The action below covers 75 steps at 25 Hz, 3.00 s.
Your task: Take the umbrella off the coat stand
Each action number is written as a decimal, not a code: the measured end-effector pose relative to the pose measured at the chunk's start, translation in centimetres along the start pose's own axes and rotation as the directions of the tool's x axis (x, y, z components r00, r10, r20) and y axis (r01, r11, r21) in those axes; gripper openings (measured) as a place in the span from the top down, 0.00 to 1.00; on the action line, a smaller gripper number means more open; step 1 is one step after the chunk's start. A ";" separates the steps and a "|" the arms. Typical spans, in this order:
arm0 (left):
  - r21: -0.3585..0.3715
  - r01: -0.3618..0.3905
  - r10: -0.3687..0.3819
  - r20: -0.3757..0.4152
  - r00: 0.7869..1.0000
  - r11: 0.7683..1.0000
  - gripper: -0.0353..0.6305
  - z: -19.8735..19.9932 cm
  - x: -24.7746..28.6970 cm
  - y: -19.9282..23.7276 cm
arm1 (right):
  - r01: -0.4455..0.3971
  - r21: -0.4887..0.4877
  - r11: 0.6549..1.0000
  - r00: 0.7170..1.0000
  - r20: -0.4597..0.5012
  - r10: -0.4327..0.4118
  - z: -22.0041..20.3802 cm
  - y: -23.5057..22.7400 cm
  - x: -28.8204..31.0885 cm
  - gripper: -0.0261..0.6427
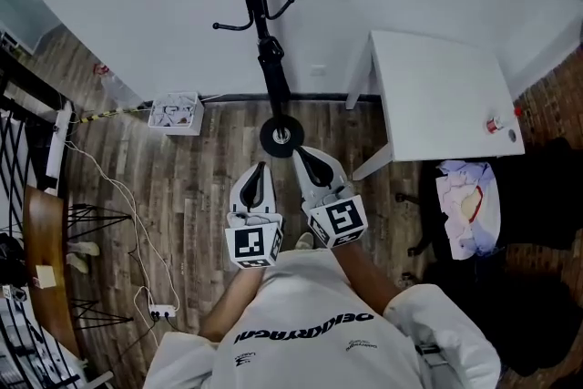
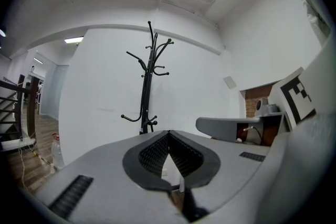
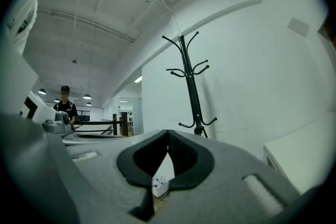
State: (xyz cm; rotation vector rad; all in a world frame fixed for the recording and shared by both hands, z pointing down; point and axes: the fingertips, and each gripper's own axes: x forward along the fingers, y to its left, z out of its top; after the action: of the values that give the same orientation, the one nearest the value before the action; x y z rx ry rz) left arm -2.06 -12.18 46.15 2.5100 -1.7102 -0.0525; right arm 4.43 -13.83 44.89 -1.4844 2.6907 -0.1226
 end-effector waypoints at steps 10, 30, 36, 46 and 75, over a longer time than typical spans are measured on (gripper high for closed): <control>-0.006 0.004 -0.004 -0.012 1.000 1.000 0.95 -0.4 3.3 1.0 | 0.021 0.023 1.000 0.999 -0.038 -0.020 -1.7 -2.3 3.2 0.97; -0.033 0.094 -0.095 -0.022 0.995 0.995 0.95 0.3 12.5 9.1 | 0.100 -0.015 0.995 0.984 -0.144 -0.101 -5.7 -5.8 15.4 0.96; -0.031 0.122 -0.123 -0.040 0.992 0.992 0.95 -0.6 14.4 10.2 | 0.127 -0.022 0.992 0.973 -0.190 -0.128 -8.6 -7.5 18.4 0.90; -0.027 0.131 -0.132 -0.079 0.988 0.991 0.95 -2.4 16.2 11.5 | 0.130 -0.040 0.991 0.967 -0.217 -0.136 -12.9 -11.0 22.5 0.67; 0.037 0.072 -0.066 -0.156 0.986 0.997 0.95 -5.1 16.0 15.8 | 0.148 -0.093 0.985 0.894 -0.414 -0.174 -28.3 -18.9 33.6 0.38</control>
State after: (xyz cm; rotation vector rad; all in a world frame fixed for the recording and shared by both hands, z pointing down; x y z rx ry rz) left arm -10.41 -32.43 53.32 2.5286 -1.5813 0.1705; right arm -0.30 -51.20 74.32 -1.8926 2.9021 -0.4239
